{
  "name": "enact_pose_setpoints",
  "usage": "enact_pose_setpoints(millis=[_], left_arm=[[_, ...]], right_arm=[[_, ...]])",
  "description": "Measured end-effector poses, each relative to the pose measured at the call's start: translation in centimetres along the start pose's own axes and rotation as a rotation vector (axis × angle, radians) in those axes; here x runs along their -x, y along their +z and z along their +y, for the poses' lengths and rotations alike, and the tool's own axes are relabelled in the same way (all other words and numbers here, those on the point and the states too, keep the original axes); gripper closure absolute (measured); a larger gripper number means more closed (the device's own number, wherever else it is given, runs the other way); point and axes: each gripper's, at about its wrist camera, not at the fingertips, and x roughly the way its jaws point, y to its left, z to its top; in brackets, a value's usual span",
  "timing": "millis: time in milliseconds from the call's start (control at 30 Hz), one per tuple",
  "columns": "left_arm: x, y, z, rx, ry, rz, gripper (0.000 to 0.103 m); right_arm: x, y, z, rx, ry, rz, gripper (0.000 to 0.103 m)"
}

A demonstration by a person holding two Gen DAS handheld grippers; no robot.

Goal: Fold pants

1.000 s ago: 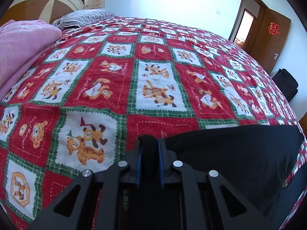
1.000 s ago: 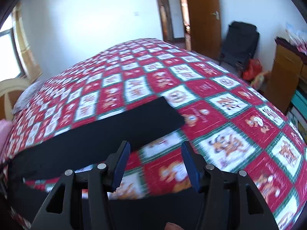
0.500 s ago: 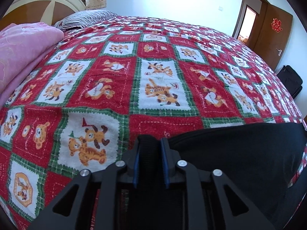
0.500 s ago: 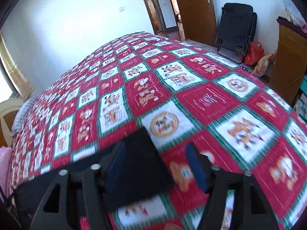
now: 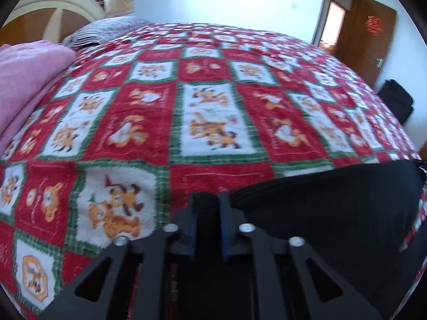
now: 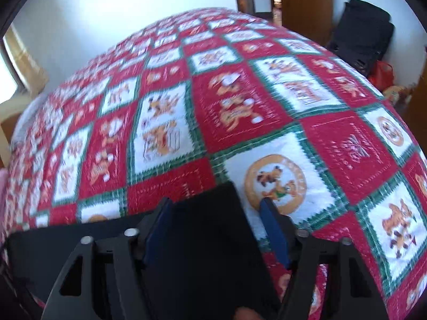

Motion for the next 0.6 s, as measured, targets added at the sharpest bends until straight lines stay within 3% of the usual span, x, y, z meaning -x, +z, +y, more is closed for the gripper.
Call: enact_pose_setpoints(millis=[33, 100, 600], left_arm=[[0.1, 0.1, 0.0, -0.002, 0.000, 0.000, 0.090], [0.3, 0.1, 0.0, -0.004, -0.002, -0.007, 0.091], [4.5, 0.2, 0.7, 0.059, -0.051, -0.119, 0.091]], right_arm=[[0.2, 0.0, 0.1, 0.013, -0.003, -0.006, 0.086], [0.9, -0.1, -0.3, 0.002, 0.016, -0.016, 0.098], [11.8, -3.9, -0.4, 0.109, 0.029, -0.272, 0.098]])
